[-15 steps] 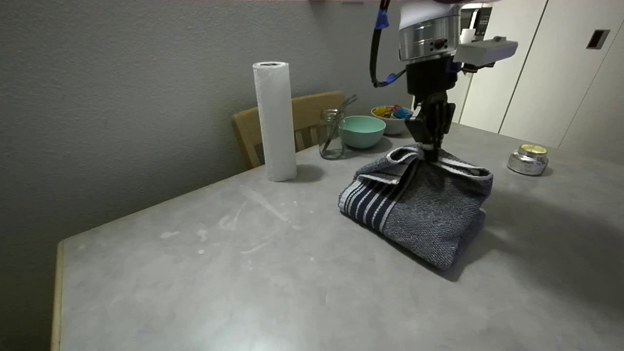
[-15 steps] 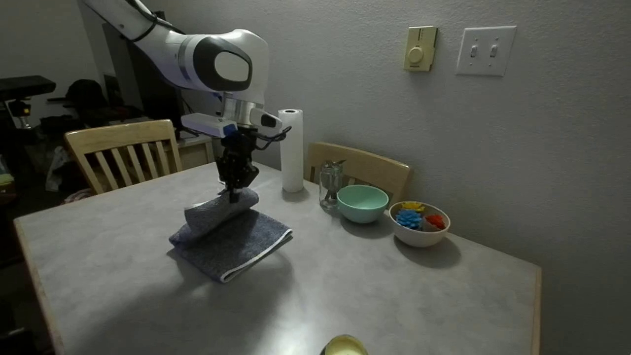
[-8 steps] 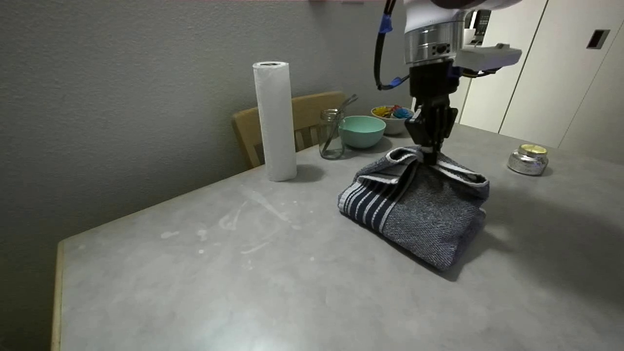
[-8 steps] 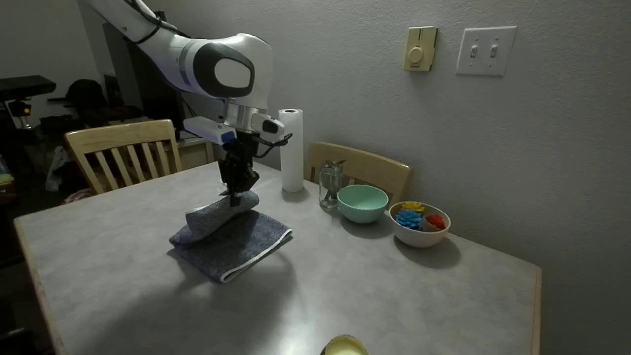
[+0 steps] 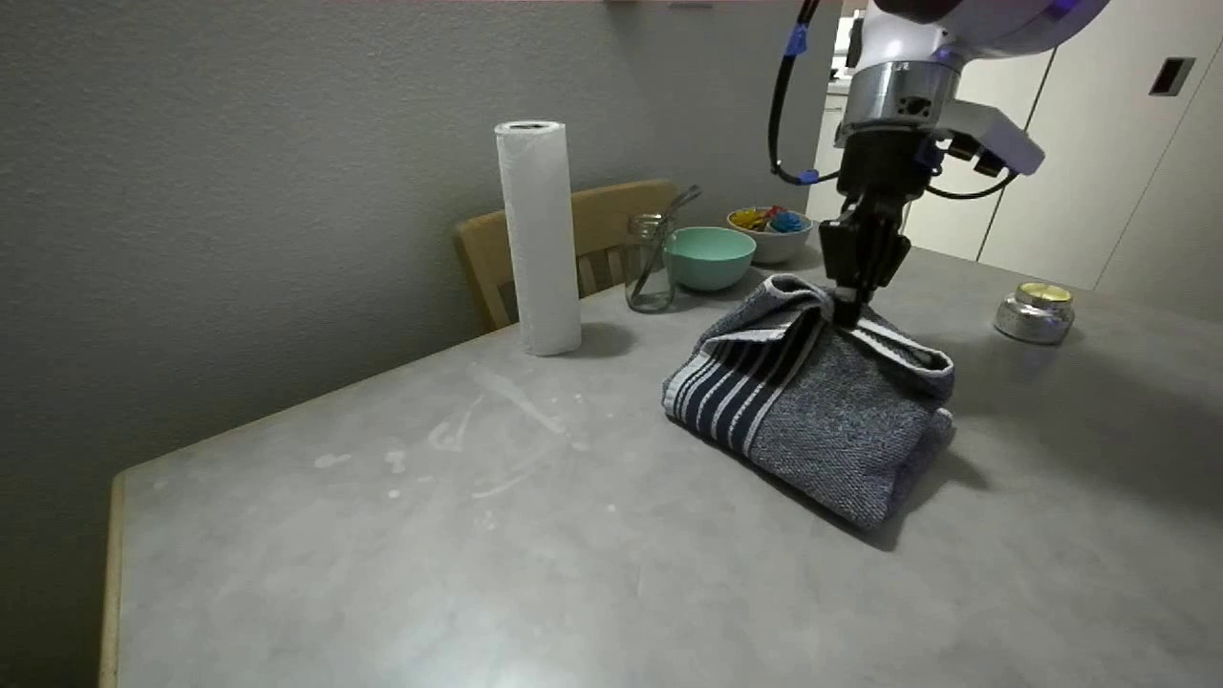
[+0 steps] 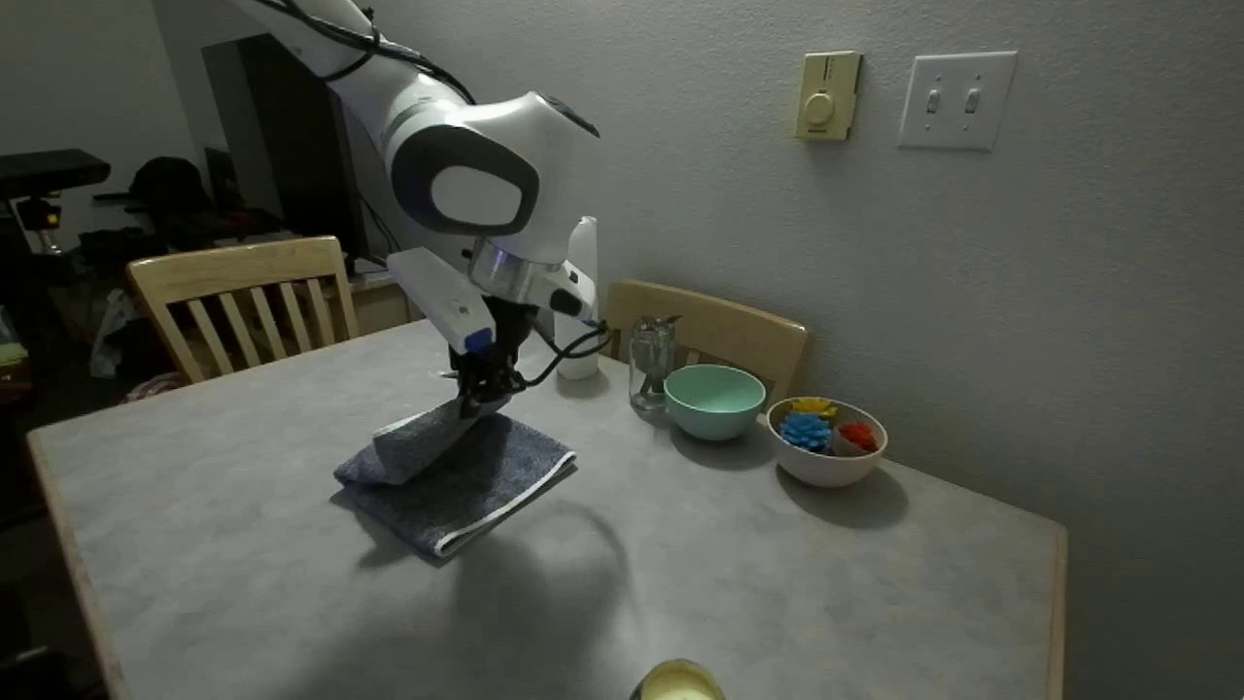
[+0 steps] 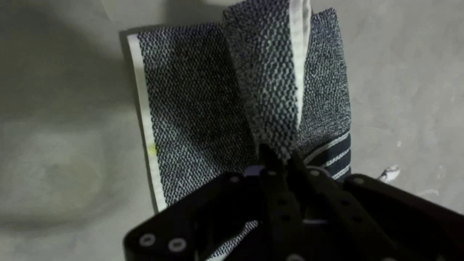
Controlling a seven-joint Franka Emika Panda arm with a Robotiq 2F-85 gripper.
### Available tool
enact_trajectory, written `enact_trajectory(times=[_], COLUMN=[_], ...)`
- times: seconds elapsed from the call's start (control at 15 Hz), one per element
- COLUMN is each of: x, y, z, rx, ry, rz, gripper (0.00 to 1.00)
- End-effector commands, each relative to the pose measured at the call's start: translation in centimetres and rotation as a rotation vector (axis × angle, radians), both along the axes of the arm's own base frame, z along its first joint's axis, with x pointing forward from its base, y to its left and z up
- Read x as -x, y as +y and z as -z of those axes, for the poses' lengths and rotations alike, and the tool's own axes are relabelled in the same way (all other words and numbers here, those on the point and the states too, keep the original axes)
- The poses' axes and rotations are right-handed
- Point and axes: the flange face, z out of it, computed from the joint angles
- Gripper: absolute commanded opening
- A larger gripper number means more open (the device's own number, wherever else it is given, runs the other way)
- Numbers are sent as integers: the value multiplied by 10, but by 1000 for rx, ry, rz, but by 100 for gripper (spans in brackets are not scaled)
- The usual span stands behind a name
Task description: Fold the grey towel
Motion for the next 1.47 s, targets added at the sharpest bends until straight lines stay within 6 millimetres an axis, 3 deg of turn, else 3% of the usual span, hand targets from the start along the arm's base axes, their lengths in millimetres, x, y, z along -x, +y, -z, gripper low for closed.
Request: enact_trajectory(times=[0.0,0.33,0.73,1.07,1.4], x=[4,6,14,16,21], y=[-9,-19,-56,-82,-89], z=[13,27,33,43,54], rx=[-108,-164,-125,-378,-499], ry=[-31,-29,2,-79,-118], rz=[-14,-1,172,183,140], gripper=[2,2,2,2,2])
